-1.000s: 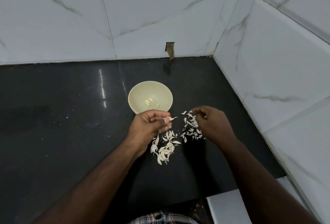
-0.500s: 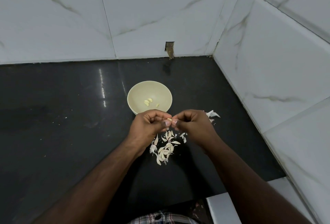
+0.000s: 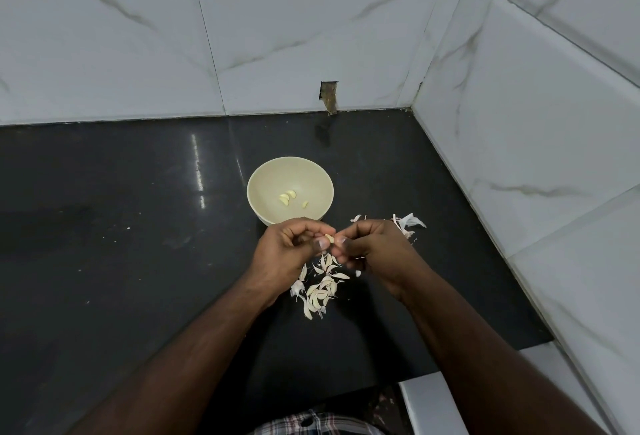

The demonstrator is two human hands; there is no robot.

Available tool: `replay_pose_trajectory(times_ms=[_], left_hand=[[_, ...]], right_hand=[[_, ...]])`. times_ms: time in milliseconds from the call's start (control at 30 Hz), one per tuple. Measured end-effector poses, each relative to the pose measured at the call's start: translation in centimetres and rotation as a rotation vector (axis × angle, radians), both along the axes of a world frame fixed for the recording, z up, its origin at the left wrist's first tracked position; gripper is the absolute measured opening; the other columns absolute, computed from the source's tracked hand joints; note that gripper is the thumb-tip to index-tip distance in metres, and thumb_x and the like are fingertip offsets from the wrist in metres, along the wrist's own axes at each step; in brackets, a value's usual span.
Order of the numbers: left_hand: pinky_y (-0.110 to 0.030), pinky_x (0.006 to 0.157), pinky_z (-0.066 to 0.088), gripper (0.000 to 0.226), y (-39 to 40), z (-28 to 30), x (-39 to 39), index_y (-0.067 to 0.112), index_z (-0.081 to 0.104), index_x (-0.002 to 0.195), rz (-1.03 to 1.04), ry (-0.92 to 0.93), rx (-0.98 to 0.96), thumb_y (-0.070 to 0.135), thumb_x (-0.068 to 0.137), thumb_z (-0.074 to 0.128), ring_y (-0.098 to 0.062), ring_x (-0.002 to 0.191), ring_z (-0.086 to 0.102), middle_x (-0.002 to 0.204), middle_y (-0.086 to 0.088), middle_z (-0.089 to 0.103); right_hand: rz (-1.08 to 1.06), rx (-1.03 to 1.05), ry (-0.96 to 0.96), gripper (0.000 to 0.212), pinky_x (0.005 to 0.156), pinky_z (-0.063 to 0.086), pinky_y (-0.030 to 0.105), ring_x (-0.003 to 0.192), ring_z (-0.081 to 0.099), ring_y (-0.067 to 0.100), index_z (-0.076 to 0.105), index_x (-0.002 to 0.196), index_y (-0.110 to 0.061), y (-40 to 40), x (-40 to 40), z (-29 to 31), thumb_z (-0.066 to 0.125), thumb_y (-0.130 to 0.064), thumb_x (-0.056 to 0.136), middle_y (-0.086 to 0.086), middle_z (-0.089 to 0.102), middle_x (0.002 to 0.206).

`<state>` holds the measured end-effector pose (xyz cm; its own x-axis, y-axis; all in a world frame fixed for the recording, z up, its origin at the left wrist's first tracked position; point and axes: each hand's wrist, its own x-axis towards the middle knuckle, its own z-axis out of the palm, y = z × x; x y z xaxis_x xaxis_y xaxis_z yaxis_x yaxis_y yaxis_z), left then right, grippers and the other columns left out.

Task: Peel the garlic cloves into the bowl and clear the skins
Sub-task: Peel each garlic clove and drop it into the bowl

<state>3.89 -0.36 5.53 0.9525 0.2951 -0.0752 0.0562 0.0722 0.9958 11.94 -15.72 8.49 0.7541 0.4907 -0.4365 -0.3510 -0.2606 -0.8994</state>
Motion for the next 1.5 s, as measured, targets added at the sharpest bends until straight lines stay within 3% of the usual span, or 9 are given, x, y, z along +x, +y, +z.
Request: replay_pose_trajectory(times_ms=[200, 433, 633, 800, 1000, 1233, 1400, 1500], left_hand=[[-0.016, 0.073, 0.052, 0.023, -0.5, 0.7, -0.1, 0.01, 0.075, 0.102, 0.015, -0.028, 0.049, -0.007, 0.092, 0.063, -0.003, 0.072, 0.068, 0.077, 0.006, 0.075], [-0.02, 0.072, 0.057, 0.023, -0.8, 0.7, -0.1, 0.009, 0.074, 0.102, 0.072, 0.027, -0.084, -0.008, 0.093, 0.06, -0.01, 0.073, 0.07, 0.078, -0.003, 0.075], [-0.022, 0.069, 0.058, 0.023, -1.1, 0.8, 0.1, 0.004, 0.07, 0.103, 0.074, 0.063, -0.265, -0.013, 0.088, 0.064, -0.019, 0.079, 0.072, 0.083, -0.009, 0.072], [-0.021, 0.067, 0.058, 0.023, -1.2, 0.9, 0.1, 0.003, 0.07, 0.099, 0.087, 0.081, -0.264, -0.014, 0.083, 0.07, -0.014, 0.075, 0.068, 0.08, -0.007, 0.069], [-0.023, 0.067, 0.059, 0.021, -1.2, 0.7, 0.1, 0.002, 0.071, 0.099, 0.101, 0.136, -0.348, -0.013, 0.084, 0.069, -0.019, 0.077, 0.068, 0.078, -0.008, 0.069], [-0.028, 0.072, 0.062, 0.02, -1.4, 0.9, 0.0, 0.001, 0.069, 0.1, 0.109, 0.173, -0.424, -0.013, 0.086, 0.067, -0.023, 0.079, 0.074, 0.087, -0.013, 0.073], [-0.022, 0.07, 0.06, 0.018, -1.2, 0.8, -0.1, 0.001, 0.071, 0.101, 0.096, 0.174, -0.405, -0.01, 0.088, 0.066, -0.018, 0.079, 0.073, 0.084, -0.01, 0.073], [-0.02, 0.073, 0.059, 0.017, -1.4, 0.6, -0.2, 0.002, 0.072, 0.101, 0.087, 0.166, -0.385, -0.008, 0.089, 0.066, -0.016, 0.079, 0.07, 0.083, -0.009, 0.07]], right_hand=[[0.016, 0.004, 0.082, 0.012, 0.056, 0.046, 0.025, 0.058, 0.059, 0.015, 0.066, 0.083, -0.003, 0.4, 0.1, 0.2, 0.061, 0.003, 0.091, 0.01, 0.068, 0.07], [0.016, -0.022, -0.142, 0.01, 0.058, 0.047, 0.026, 0.064, 0.059, 0.016, 0.068, 0.085, -0.004, 0.5, -0.3, 0.1, 0.062, 0.0, 0.092, 0.009, 0.069, 0.071], [0.018, -0.076, -0.28, 0.008, 0.065, 0.047, 0.04, 0.067, 0.058, 0.025, 0.07, 0.089, -0.004, 0.4, -0.2, -0.2, 0.064, -0.009, 0.092, 0.026, 0.069, 0.078], [0.061, -0.085, -0.302, 0.011, 0.064, 0.05, 0.037, 0.066, 0.06, 0.021, 0.068, 0.09, -0.007, 0.2, -0.4, -0.2, 0.059, -0.008, 0.096, 0.012, 0.066, 0.071], [0.098, -0.185, -0.431, 0.015, 0.07, 0.055, 0.047, 0.064, 0.061, 0.017, 0.063, 0.086, -0.024, 0.0, -0.8, -1.0, 0.056, -0.02, 0.098, 0.004, 0.069, 0.069], [0.114, -0.405, -0.613, 0.016, 0.068, 0.047, 0.028, 0.072, 0.065, 0.007, 0.056, 0.088, -0.031, -0.5, -0.5, -1.2, 0.05, -0.023, 0.101, -0.004, 0.069, 0.078], [0.014, -0.492, -0.712, 0.008, 0.07, 0.048, 0.025, 0.07, 0.063, 0.002, 0.071, 0.083, -0.024, -2.6, 1.1, -0.8, 0.068, -0.024, 0.09, -0.011, 0.069, 0.073], [-0.001, -0.52, -0.717, 0.011, 0.067, 0.043, 0.01, 0.076, 0.064, 0.001, 0.079, 0.093, -0.021, -3.5, 1.7, -0.8, 0.07, -0.018, 0.088, -0.01, 0.075, 0.085]])
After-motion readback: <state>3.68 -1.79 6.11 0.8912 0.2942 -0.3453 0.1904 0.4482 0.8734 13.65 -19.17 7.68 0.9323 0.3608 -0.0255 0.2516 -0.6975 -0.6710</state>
